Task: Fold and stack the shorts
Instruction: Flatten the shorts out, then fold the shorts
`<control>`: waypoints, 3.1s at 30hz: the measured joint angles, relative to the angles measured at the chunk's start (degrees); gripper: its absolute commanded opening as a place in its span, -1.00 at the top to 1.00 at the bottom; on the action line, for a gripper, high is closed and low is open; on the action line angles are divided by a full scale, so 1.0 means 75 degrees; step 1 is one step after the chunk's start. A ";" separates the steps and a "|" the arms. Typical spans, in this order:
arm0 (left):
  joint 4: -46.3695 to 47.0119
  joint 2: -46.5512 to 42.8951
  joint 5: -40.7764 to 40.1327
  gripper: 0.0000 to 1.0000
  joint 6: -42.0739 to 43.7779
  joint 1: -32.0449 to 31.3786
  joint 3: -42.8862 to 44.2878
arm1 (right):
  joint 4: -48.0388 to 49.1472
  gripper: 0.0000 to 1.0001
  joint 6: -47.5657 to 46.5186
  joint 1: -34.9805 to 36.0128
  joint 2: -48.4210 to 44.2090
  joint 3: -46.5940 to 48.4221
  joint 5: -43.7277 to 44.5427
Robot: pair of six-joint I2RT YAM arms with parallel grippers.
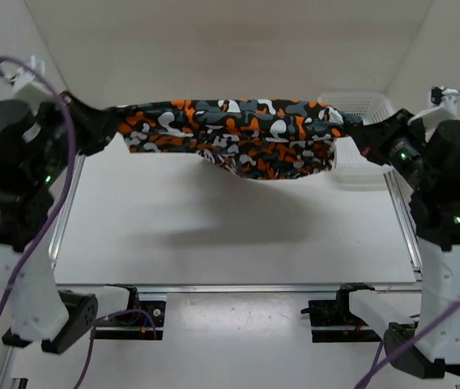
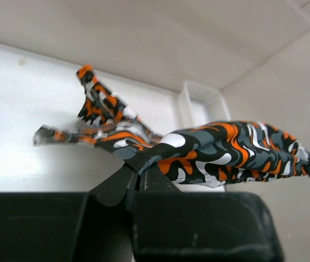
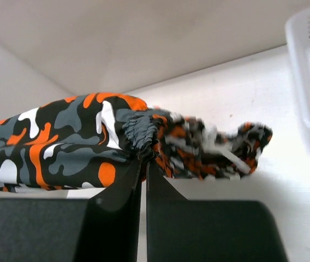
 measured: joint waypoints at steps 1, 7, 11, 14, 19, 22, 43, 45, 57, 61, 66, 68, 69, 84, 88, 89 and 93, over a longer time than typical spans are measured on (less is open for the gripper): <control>-0.0117 -0.0259 -0.0009 0.79 -0.0041 0.0000 0.0047 | -0.0219 1.00 -0.0050 0.0000 -0.0122 0.0163 -0.0087; -0.0775 -0.1003 0.0000 0.79 -0.0242 0.0003 0.1207 | -0.1757 1.00 -0.0332 0.0009 -0.0662 0.1862 -0.0568; -0.1014 -0.1142 0.0099 0.79 -0.0356 0.0050 0.2116 | -0.2465 1.00 -0.0405 0.0006 -0.0740 0.3217 -0.0711; -0.1029 -0.1227 0.0221 0.79 -0.0382 0.0087 0.2401 | -0.2649 1.00 -0.0405 0.0003 -0.0816 0.3675 -0.0746; -0.0895 -0.1134 0.0428 0.79 -0.0361 0.0114 0.1941 | -0.2611 1.00 -0.0428 -0.0012 -0.0866 0.3025 -0.0595; -0.0641 -0.0915 0.0460 0.79 -0.0254 0.0117 0.0947 | -0.2180 1.00 -0.0417 -0.0012 -0.0845 0.1585 -0.0393; 0.1241 0.6548 -0.0294 0.79 0.0551 0.0694 0.0157 | 0.1390 1.00 -0.0219 0.0364 0.7076 0.0635 0.0358; 0.1271 0.6849 -0.0286 0.79 0.0580 0.0787 0.0606 | 0.1285 1.00 -0.0221 0.0411 0.7901 0.1658 0.0303; 0.1451 0.3908 -0.0332 0.79 0.0889 0.0682 -0.2372 | 0.1145 1.00 -0.0259 0.0597 0.7131 0.0592 0.0166; 0.1553 0.2034 -0.0271 0.79 0.0898 0.0478 -0.3937 | 0.1192 1.00 -0.0262 0.0595 0.5945 -0.0717 0.0134; 0.1682 -0.0038 -0.0099 0.79 0.0717 0.0160 -0.6062 | 0.1201 1.00 -0.0271 0.0597 0.4380 -0.2320 0.0358; 0.1679 -0.0627 -0.0119 0.79 0.0592 -0.0108 -0.6889 | 0.1195 1.00 -0.0321 0.0548 0.3943 -0.2736 0.0580; 0.1676 -0.0866 -0.0119 0.79 0.0487 -0.0274 -0.7297 | 0.1201 1.00 -0.0353 0.0504 0.3739 -0.2949 0.0676; 0.1148 -0.1775 -0.0405 -0.75 -0.0638 -0.1658 -0.9416 | 0.1128 -0.10 -0.0533 0.0239 0.3331 -0.4232 0.1891; 0.1282 -0.1381 -0.0676 0.47 -0.0688 -0.1658 -0.8524 | 0.1093 0.72 -0.0522 0.0277 0.3214 -0.4162 0.1953; 0.1381 -0.1253 -0.0749 0.67 -0.0667 -0.1658 -0.8419 | 0.1081 0.79 -0.0530 0.0321 0.3214 -0.4092 0.1947; 0.1813 -0.0399 -0.0781 0.79 -0.0702 -0.1658 -0.8338 | 0.1067 0.88 -0.0615 0.0755 0.3558 -0.3518 0.1848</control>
